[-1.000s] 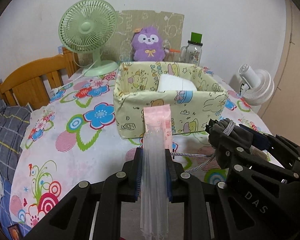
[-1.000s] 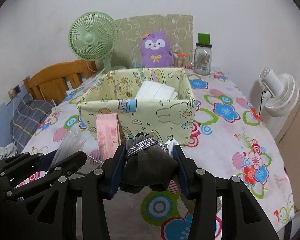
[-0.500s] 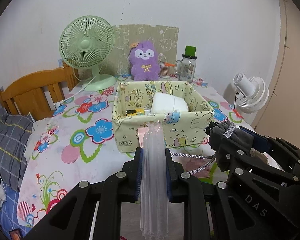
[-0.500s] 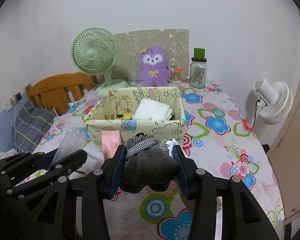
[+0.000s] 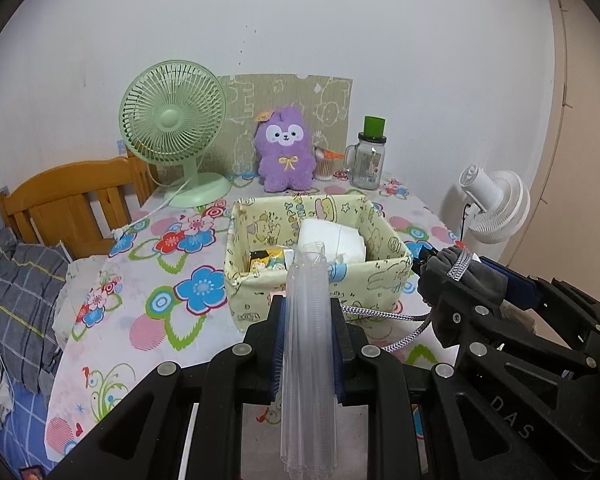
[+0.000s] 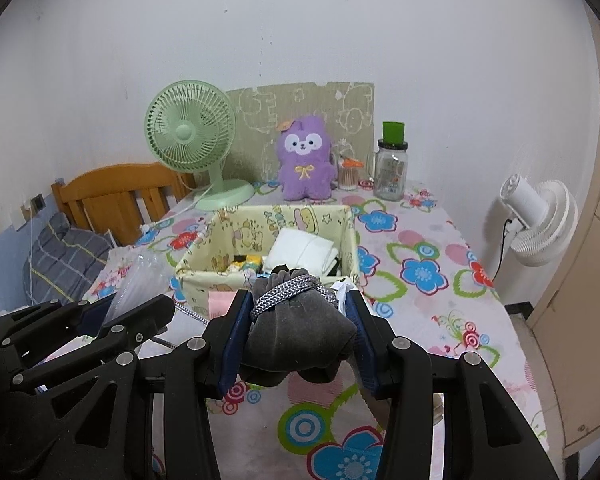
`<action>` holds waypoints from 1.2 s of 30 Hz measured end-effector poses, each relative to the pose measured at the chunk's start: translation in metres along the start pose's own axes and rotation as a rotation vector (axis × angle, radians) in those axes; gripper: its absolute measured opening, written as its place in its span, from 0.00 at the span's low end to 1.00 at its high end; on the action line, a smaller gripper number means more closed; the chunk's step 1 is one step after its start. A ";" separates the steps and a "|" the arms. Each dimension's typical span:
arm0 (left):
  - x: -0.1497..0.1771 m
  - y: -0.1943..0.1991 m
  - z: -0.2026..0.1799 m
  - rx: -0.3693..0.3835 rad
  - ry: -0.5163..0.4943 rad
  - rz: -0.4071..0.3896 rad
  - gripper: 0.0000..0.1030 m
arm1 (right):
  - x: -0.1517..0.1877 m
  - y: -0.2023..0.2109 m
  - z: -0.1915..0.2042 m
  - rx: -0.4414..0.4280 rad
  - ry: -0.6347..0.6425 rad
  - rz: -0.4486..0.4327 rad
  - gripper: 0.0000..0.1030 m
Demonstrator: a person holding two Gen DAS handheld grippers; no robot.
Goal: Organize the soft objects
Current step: 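Carry the clear tubes over the fabric box with the left tool while the right tool carries the glove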
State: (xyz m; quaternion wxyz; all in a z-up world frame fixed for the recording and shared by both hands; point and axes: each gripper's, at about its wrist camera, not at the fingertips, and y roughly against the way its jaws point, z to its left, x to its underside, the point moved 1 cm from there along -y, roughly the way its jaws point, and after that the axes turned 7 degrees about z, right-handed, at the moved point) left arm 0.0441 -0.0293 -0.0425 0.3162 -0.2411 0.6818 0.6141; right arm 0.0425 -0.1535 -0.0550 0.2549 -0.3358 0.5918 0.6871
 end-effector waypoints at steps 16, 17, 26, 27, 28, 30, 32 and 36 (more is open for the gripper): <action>-0.019 0.005 0.000 -0.001 -0.016 -0.015 0.17 | -0.018 0.007 -0.001 0.010 -0.019 -0.017 0.49; -0.020 0.006 0.000 -0.003 -0.018 -0.017 0.17 | -0.019 0.007 -0.001 0.010 -0.019 -0.019 0.49; -0.032 -0.004 0.000 -0.002 -0.016 -0.010 0.17 | -0.031 -0.002 -0.003 0.016 -0.016 -0.011 0.49; -0.035 -0.005 0.000 -0.003 -0.016 -0.010 0.18 | -0.032 -0.003 -0.004 0.016 -0.016 -0.011 0.49; -0.036 -0.006 0.001 -0.004 -0.016 -0.011 0.17 | -0.033 -0.003 -0.004 0.016 -0.016 -0.012 0.49; -0.039 -0.008 0.001 -0.004 -0.017 -0.010 0.18 | -0.036 -0.006 -0.005 0.015 -0.018 -0.011 0.49; -0.042 -0.011 0.001 -0.004 -0.015 -0.008 0.18 | -0.039 -0.009 -0.006 0.014 -0.018 -0.009 0.49; -0.047 -0.019 0.002 -0.005 -0.015 0.000 0.17 | -0.045 -0.015 -0.008 0.014 -0.020 -0.009 0.49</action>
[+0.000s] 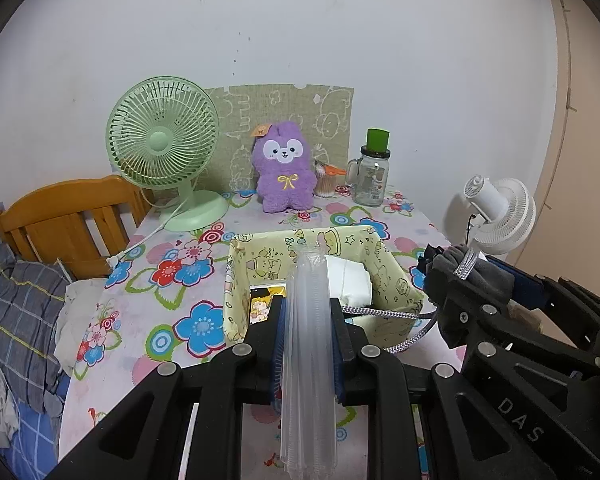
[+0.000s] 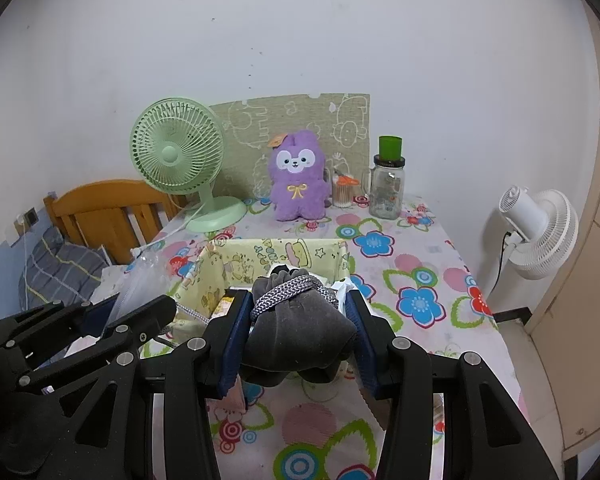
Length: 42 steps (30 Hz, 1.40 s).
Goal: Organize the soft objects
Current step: 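Carry the clear tubes over the fabric box with the left tool while the right tool carries the glove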
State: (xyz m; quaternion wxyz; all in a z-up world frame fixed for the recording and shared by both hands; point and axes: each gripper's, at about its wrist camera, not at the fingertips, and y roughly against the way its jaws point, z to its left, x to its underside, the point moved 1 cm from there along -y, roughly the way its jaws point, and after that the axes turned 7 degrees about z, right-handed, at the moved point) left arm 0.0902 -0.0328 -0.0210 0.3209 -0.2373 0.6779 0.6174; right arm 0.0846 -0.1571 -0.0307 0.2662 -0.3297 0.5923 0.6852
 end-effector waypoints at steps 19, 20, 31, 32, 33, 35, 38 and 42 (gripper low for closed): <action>-0.024 -0.037 0.016 -0.010 0.013 0.034 0.17 | -0.028 -0.042 0.004 -0.001 0.012 0.023 0.49; -0.026 -0.039 0.017 -0.010 0.014 0.036 0.17 | -0.030 -0.044 0.004 -0.002 0.012 0.025 0.49; -0.036 -0.068 0.020 -0.004 0.015 0.079 0.17 | -0.042 -0.073 0.002 -0.010 0.009 0.044 0.49; -0.036 -0.072 0.019 -0.001 0.013 0.085 0.18 | -0.043 -0.077 0.002 -0.013 0.008 0.049 0.49; -0.037 -0.073 0.019 0.001 0.012 0.090 0.18 | -0.044 -0.080 0.002 -0.016 0.008 0.052 0.49; -0.037 -0.078 0.019 0.002 0.014 0.096 0.18 | -0.046 -0.086 0.002 -0.019 0.006 0.056 0.49; -0.039 -0.087 0.020 -0.001 0.019 0.112 0.18 | -0.048 -0.095 0.001 -0.024 0.003 0.068 0.49; -0.039 -0.099 0.020 -0.004 0.021 0.137 0.18 | -0.049 -0.107 -0.001 -0.032 0.004 0.086 0.49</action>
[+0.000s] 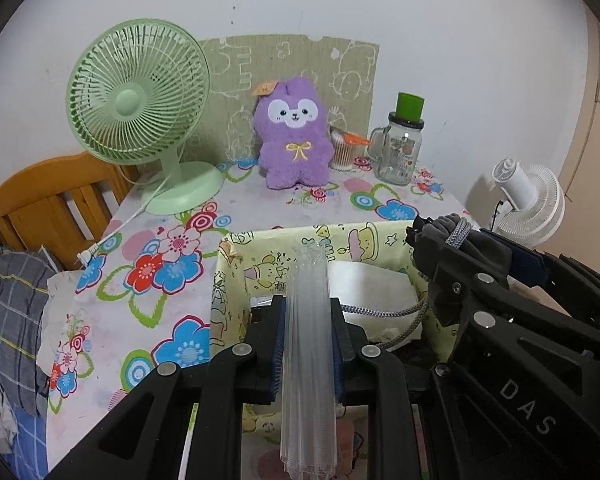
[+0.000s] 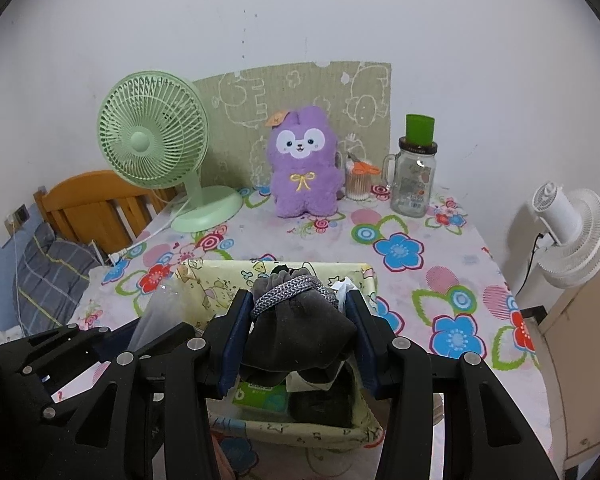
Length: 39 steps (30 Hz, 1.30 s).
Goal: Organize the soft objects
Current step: 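Carry the clear tubes over the fabric box with the left tool while the right tool carries the glove, then lower the clear tubes into the box and open the left tool while the right tool releases the glove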
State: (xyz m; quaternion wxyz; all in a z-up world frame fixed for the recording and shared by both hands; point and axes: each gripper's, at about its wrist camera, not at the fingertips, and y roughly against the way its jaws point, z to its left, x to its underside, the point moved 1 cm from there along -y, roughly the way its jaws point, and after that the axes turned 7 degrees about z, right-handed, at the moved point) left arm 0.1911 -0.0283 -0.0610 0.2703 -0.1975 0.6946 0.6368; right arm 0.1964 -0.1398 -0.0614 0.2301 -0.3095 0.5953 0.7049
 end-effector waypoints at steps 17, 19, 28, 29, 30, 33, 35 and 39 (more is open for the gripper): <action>0.000 -0.027 0.007 -0.058 0.020 0.063 0.58 | -0.003 -0.031 0.006 -0.043 0.018 0.049 0.49; 0.002 -0.028 0.008 -0.061 0.014 0.070 0.64 | -0.003 -0.034 0.009 -0.051 0.026 0.055 0.49; 0.007 -0.023 0.004 -0.054 -0.021 0.071 0.74 | -0.003 -0.045 0.020 -0.085 0.029 0.079 0.50; 0.006 -0.024 0.004 -0.056 -0.022 0.071 0.75 | -0.003 -0.045 0.020 -0.083 0.029 0.078 0.50; 0.006 -0.024 0.004 -0.055 -0.020 0.071 0.76 | -0.003 -0.046 0.020 -0.082 0.028 0.079 0.50; 0.006 -0.024 0.001 -0.050 -0.030 0.076 0.80 | -0.003 -0.046 0.019 -0.084 0.029 0.092 0.55; 0.006 -0.024 0.000 -0.043 -0.032 0.077 0.82 | -0.002 -0.046 0.018 -0.081 0.029 0.099 0.61; 0.007 -0.023 -0.001 -0.051 -0.031 0.075 0.83 | 0.001 -0.043 0.015 -0.083 0.025 0.099 0.72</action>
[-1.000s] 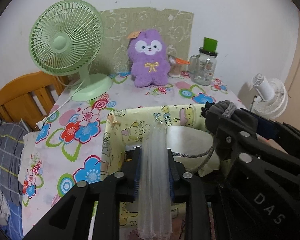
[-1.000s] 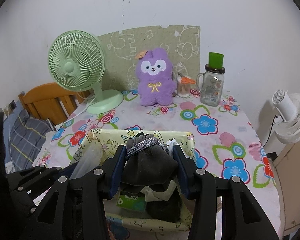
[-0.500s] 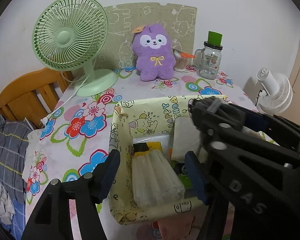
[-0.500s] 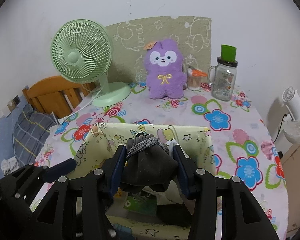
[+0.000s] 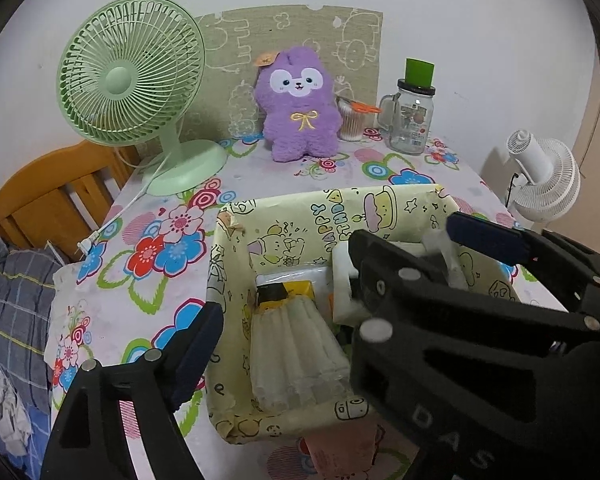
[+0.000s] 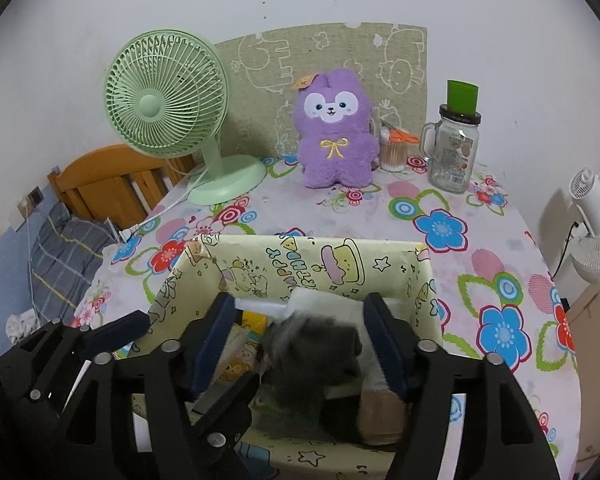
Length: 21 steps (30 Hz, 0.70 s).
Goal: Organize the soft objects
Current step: 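Lower the clear tubes into the box and open the left tool while the right tool releases the glove, then withdraw both open tools up and back from the fabric box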
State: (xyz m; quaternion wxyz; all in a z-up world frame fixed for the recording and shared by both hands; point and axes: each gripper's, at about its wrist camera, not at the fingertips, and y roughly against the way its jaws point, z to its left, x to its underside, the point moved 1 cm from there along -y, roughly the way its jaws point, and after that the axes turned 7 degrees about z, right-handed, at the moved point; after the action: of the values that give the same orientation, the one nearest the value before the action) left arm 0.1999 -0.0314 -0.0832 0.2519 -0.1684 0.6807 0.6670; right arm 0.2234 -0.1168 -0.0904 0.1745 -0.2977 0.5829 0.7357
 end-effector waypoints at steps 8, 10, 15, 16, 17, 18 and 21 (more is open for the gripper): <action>0.005 0.008 0.000 0.007 0.011 -0.015 0.90 | 0.008 0.011 0.003 0.023 0.028 -0.007 0.84; 0.007 0.011 -0.002 0.004 0.007 -0.020 0.90 | 0.009 0.014 0.002 0.026 0.024 -0.006 0.85; 0.011 0.023 -0.004 -0.009 0.009 -0.050 0.93 | 0.013 0.026 0.003 0.027 0.018 -0.010 0.85; 0.012 0.026 -0.005 -0.010 0.008 -0.054 0.93 | 0.014 0.028 0.002 0.029 0.016 -0.011 0.85; 0.013 0.028 -0.006 -0.009 0.007 -0.057 0.93 | 0.015 0.031 0.003 0.034 0.015 -0.010 0.85; 0.014 0.030 -0.007 -0.007 0.006 -0.061 0.93 | 0.016 0.034 0.003 0.038 0.015 -0.014 0.85; 0.017 0.037 -0.009 -0.001 0.003 -0.071 0.93 | 0.019 0.043 0.003 0.048 0.015 -0.024 0.85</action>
State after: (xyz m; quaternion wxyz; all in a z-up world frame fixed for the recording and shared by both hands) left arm 0.1642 -0.0368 -0.0626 0.2744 -0.1934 0.6743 0.6577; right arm 0.1824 -0.1268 -0.0697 0.1862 -0.3057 0.5982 0.7170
